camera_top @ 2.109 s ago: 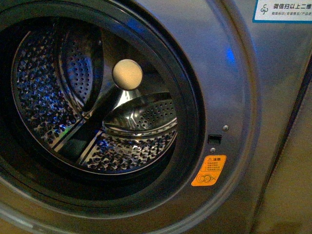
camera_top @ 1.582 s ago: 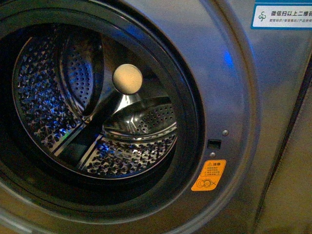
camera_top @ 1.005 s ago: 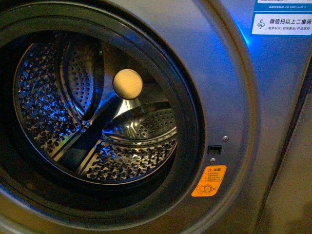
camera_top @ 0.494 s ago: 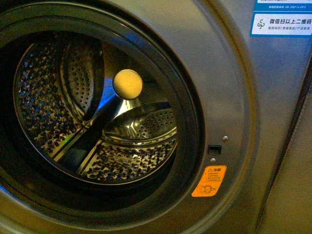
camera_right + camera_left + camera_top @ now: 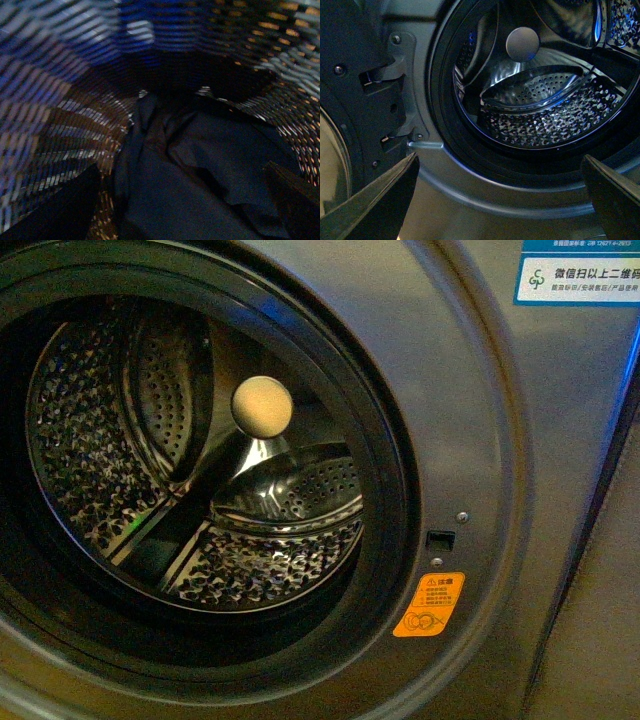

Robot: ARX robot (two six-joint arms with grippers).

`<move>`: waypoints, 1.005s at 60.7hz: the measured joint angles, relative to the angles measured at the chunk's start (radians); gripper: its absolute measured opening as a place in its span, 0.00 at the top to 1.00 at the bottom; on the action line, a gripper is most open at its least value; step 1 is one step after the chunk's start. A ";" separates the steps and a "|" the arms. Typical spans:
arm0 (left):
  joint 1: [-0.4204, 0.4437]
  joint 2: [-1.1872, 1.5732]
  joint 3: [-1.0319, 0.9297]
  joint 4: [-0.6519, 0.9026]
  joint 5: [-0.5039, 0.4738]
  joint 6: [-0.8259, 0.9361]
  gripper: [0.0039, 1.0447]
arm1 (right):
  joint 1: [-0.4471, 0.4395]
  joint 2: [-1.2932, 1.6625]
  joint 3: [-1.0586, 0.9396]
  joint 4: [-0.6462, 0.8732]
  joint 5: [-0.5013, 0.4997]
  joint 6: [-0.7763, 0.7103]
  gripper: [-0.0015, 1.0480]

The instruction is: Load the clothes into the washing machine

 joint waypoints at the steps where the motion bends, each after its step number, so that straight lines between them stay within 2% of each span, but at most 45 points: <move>1: 0.000 0.000 0.000 0.000 0.000 0.000 0.06 | 0.000 0.021 0.008 0.008 0.009 0.000 0.07; 9: 0.000 0.000 0.000 0.000 0.000 0.000 0.06 | 0.003 0.158 0.053 0.061 0.044 0.007 0.07; 22: 0.000 0.000 0.000 0.000 0.000 0.000 0.06 | 0.029 0.282 0.075 0.199 0.029 0.052 0.07; 31: 0.000 0.000 0.000 0.000 0.000 0.000 0.06 | 0.030 0.355 0.127 0.273 0.076 0.065 0.07; 43: 0.000 0.000 0.000 0.000 0.000 0.000 0.06 | -0.016 0.416 0.219 0.272 0.138 0.068 0.07; 61: 0.000 0.000 0.000 0.000 0.000 0.000 0.06 | -0.047 0.505 0.242 0.271 0.188 0.036 0.07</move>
